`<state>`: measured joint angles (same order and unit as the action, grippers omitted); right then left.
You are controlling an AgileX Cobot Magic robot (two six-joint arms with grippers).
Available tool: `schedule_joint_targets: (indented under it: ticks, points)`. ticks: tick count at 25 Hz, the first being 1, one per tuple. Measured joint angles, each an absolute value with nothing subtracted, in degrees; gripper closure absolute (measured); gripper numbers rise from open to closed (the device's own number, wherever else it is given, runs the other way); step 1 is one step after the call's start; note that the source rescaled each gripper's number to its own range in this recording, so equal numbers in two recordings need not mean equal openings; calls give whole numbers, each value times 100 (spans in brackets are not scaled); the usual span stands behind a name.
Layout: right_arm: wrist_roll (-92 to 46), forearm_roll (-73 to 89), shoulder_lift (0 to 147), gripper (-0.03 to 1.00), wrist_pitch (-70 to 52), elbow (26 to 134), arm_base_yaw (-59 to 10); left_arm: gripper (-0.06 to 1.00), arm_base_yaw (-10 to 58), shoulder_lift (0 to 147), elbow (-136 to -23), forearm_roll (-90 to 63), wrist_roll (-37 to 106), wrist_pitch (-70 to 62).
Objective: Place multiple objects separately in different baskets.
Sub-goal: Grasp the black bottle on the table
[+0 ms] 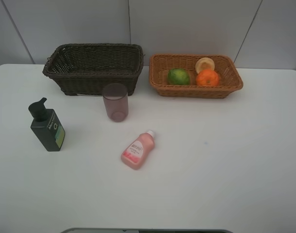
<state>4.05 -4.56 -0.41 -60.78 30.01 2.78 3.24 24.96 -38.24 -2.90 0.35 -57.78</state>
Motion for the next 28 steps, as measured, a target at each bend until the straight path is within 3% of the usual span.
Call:
schedule_joint_targets:
  ticks: [7,12,20,28]
  points:
    - [405,-456,-41,7,-6078,3001,278,2,332,4992,-4731,-479,52,-5739]
    - [405,-456,-41,7,-6078,3001,278,-4,423,6400,-5268,-467,52,-5731]
    - [405,-456,-41,7,-6078,3001,278,-5,1077,8073,-5894,123,-608,-5492]
    - [405,-456,-41,7,-6078,3001,278,-5,1458,8844,-5967,311,-1165,-5052]
